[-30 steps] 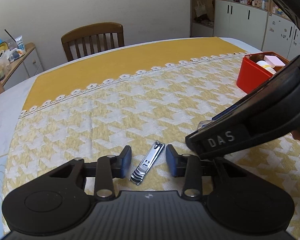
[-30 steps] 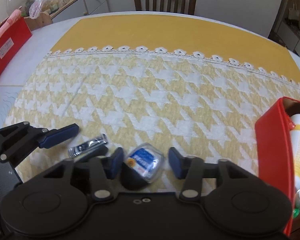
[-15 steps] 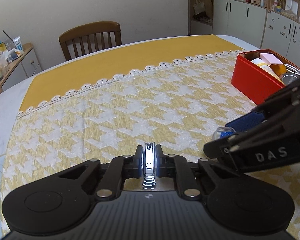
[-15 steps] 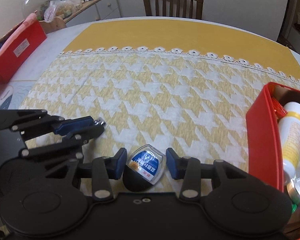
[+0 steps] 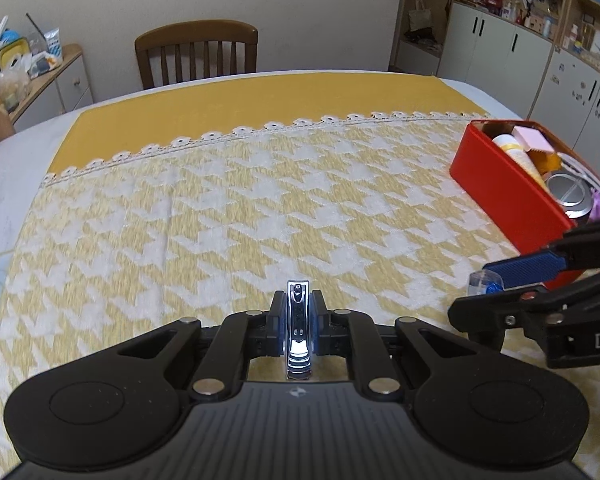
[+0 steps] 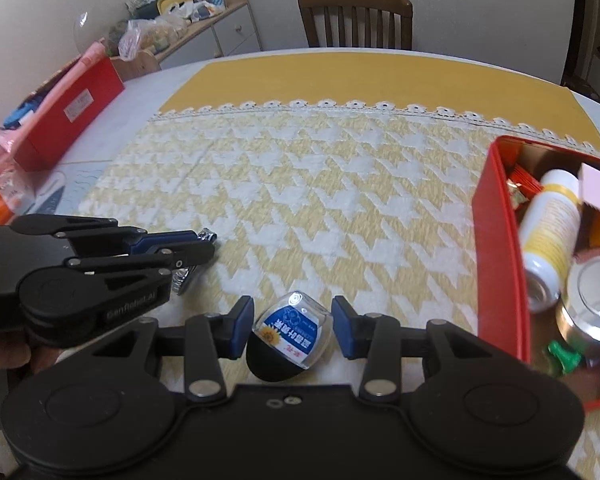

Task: Organize rigid objects
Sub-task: 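Grasp the silver nail clipper with the left gripper while the right grasps the oval container, then lift and carry the nail clipper and oval container toward the red tin with both grippers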

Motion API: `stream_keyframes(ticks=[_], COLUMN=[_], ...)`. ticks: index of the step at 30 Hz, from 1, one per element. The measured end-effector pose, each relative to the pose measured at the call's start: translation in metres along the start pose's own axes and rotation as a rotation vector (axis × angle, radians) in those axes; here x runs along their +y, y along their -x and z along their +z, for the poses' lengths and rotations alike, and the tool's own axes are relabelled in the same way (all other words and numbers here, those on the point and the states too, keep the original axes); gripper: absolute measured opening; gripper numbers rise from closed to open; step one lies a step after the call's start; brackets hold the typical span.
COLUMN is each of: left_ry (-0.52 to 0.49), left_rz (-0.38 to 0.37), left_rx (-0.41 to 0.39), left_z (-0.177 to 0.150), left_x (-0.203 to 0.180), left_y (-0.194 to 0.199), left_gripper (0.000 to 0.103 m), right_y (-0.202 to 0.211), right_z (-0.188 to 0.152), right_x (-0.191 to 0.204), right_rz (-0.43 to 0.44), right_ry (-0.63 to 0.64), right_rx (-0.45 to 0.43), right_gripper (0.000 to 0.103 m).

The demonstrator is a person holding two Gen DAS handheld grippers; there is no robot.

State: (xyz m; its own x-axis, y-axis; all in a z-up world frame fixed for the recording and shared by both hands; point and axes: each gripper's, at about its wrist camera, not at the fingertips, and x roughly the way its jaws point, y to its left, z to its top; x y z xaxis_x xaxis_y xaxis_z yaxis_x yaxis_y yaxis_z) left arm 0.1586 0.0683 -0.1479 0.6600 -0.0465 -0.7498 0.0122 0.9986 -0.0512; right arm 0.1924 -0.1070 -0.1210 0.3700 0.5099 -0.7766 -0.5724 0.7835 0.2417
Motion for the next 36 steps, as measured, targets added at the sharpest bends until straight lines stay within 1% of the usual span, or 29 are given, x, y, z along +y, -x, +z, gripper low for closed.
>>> stream_keyframes(ticks=[7,12,18,21,23,26,29,32,36], left_ry=[0.028,0.032,-0.017,-0.047,-0.067,-0.081,-0.103,-0.111,-0.195], left_rz=[-0.039,-0.071,-0.108,-0.119,-0.122,-0.147,-0.113,-0.103,-0.120], left_rx=[0.002,-0.002,-0.050,-0.063,-0.054,-0.022,0.003,0.039,0.054], left_z=[0.001,0.010,0.028,0.029,0.027,0.021,0.011,0.002,-0.006], left_x=[-0.018,-0.035,-0.064,-0.075,-0.080,-0.081,-0.083,-0.080,-0.087], left_y=[0.021,0.035,0.054,0.058,0.056,0.047,0.036,0.027,0.022], left_gripper=[0.011,0.009,0.009,0.009,0.009,0.009,0.009,0.009,0.012], right_y=[0.023,0.043,0.073,0.087,0.093,0.096,0.092,0.086,0.084], right_z=[-0.007,-0.013,-0.013,-0.015,-0.018,-0.028,-0.044,-0.060,-0.074], right_x=[-0.005,-0.010,-0.028,-0.042,-0.052,-0.064,-0.068,-0.068,-0.071], right_rz=[0.026,0.027,0.019,0.004,-0.008,-0.008,-0.005,0.000,0.010], right_ry=[-0.032,-0.036,-0.051,-0.063,-0.079,-0.092,-0.102,-0.122,-0.153], right_rx=[-0.022,-0.033,-0.085,-0.109,-0.114,-0.100,-0.066,-0.035,-0.011], right_gripper=[0.042,0.042,0.042,0.042,0.042,0.042,0.042,0.042,0.042])
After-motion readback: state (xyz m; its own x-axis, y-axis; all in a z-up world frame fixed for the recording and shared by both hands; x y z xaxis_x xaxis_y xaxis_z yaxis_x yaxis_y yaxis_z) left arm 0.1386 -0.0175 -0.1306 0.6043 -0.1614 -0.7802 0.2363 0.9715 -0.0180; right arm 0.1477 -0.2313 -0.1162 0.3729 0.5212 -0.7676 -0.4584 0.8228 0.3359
